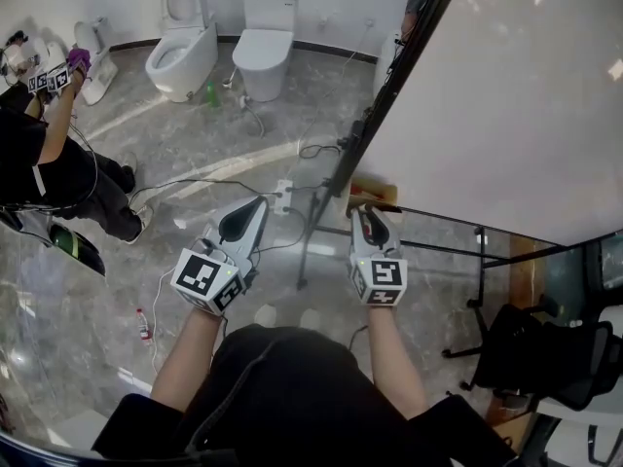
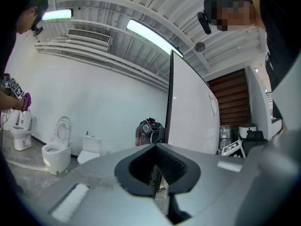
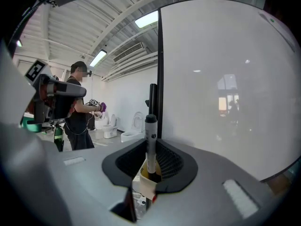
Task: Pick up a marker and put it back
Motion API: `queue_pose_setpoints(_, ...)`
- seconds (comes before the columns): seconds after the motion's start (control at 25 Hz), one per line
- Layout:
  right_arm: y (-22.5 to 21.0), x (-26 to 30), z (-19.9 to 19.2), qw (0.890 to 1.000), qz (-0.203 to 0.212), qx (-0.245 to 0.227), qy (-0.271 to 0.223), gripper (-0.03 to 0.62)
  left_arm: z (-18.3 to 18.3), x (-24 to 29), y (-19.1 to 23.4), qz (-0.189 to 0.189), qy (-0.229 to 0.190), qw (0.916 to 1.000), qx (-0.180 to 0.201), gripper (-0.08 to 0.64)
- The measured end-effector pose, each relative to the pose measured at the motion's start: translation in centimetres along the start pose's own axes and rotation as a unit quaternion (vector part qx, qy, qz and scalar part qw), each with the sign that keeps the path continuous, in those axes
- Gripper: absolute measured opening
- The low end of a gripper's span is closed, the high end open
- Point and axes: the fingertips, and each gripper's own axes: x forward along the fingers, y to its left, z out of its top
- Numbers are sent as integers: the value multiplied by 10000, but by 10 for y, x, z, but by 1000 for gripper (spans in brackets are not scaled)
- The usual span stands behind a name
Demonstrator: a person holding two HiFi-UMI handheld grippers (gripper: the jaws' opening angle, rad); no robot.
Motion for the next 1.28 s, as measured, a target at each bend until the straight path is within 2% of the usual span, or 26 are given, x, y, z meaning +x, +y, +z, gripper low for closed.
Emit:
queue_pose_setpoints(0.4, -2, 7, -13, 9998, -17, 30, 175, 74, -3, -1, 6, 129, 19, 9999, -110, 6)
queue_pose_setpoints(1.16, 4, 16, -14, 9995, 19, -58, 306, 75, -5, -4, 9, 156, 51, 9998, -90, 6)
queue_pose_setpoints(1.28, 7, 17, -14, 9993, 91, -101, 352, 91, -6, -6, 10, 120, 66, 9999, -46, 6)
